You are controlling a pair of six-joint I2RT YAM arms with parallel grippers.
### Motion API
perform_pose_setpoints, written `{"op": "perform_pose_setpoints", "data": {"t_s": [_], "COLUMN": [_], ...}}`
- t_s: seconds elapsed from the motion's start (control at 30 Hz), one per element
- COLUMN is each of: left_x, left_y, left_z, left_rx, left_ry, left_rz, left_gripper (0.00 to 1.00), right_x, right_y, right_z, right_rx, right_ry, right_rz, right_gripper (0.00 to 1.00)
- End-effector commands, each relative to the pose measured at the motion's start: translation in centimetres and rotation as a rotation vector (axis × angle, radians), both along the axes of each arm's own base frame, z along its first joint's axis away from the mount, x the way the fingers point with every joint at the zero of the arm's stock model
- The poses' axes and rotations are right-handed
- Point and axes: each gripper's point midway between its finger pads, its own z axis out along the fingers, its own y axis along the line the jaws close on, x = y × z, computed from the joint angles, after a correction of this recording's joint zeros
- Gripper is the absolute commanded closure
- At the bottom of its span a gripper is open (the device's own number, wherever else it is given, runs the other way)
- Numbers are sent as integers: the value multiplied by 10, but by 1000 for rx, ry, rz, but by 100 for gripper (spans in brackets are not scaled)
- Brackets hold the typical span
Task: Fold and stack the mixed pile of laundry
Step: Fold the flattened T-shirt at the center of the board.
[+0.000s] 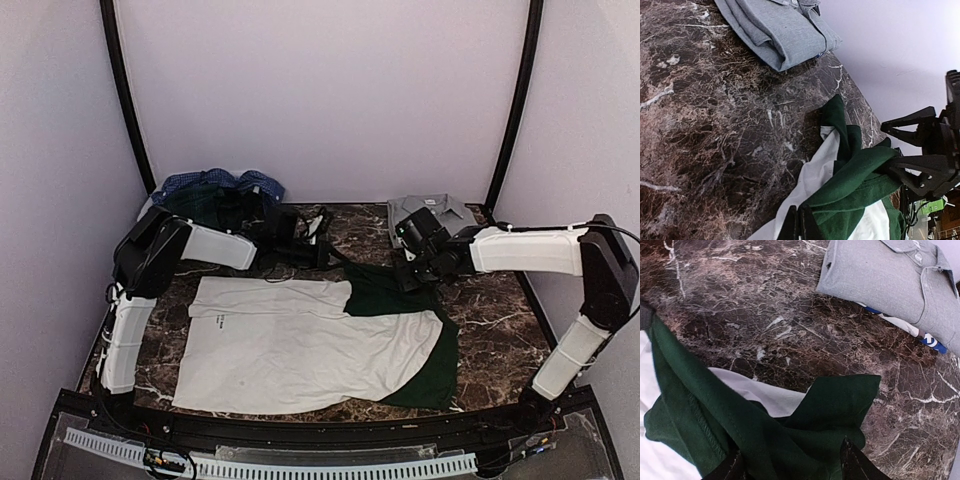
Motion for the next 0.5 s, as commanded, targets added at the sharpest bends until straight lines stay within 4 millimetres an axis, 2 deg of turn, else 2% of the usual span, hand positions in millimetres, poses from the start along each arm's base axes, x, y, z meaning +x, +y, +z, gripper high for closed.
{"op": "perform_pose_setpoints", "data": {"t_s": [0.0, 0.1, 0.17, 0.33, 0.4, 0.47], "left_x": [10, 9, 8, 8, 8, 8], "left_y": [-1, -4, -5, -6, -7, -7], "left_z": [6, 5, 7, 6, 6, 5], "left_rx": [-18, -37, -48, -49, -48, -48], "left_ry": [-6, 2, 7, 9, 11, 14], "left_rz": [14, 4, -4, -11, -13, -12], "left_gripper": [100, 100, 100, 100, 100, 100], "right_x": [-10, -8, -10, -16, -14, -12], "right_y": [12, 18, 29, 58, 65, 73], "right_z": [16, 18, 16, 30, 35, 34], "right_rx": [14, 3, 22, 112, 124, 107], "right_ry": [23, 29, 57, 79, 74, 68], "right_rz": [134, 187, 249, 366, 380, 396], "right_gripper": [43, 42, 38, 16, 14, 18]}}
